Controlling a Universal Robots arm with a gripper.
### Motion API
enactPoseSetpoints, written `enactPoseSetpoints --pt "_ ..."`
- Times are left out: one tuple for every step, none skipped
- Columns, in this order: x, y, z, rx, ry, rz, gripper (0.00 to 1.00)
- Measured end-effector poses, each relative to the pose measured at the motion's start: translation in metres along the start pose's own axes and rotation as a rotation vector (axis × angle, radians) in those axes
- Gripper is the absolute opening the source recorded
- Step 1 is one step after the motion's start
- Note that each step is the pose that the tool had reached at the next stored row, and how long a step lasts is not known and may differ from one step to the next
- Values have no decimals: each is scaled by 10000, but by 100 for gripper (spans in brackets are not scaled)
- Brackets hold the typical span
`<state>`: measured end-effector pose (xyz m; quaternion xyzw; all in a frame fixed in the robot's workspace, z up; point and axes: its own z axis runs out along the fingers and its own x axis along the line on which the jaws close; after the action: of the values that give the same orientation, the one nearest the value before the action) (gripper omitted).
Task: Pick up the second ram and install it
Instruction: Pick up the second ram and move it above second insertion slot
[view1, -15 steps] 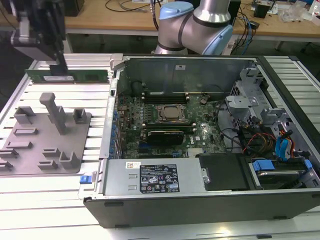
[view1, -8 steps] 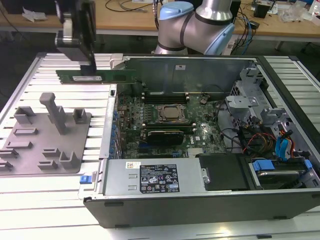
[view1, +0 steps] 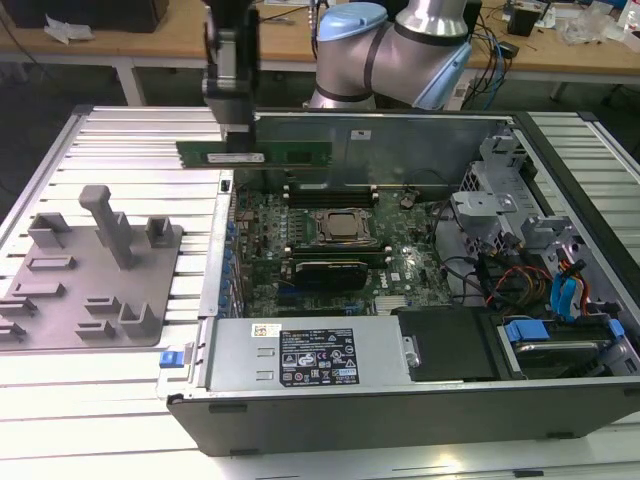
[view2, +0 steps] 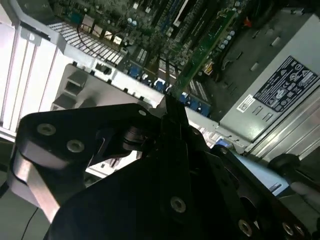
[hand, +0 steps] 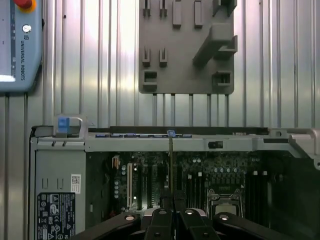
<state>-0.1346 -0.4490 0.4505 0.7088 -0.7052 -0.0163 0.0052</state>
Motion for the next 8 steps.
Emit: enactPoseSetpoints --pt "0 -70 1 0 0 3 9" --pt "-1 -219 4 -1 0 1 9" --pt "-11 -364 12 -4 -1 1 9" --pt "-22 -452 18 -5 0 0 9" --pt "-32 -508 24 -5 0 1 9" --pt "-42 -545 30 -5 -1 2 9" --pt "-51 -566 33 -5 -1 1 9" --pt "-61 -585 35 -5 0 1 9"
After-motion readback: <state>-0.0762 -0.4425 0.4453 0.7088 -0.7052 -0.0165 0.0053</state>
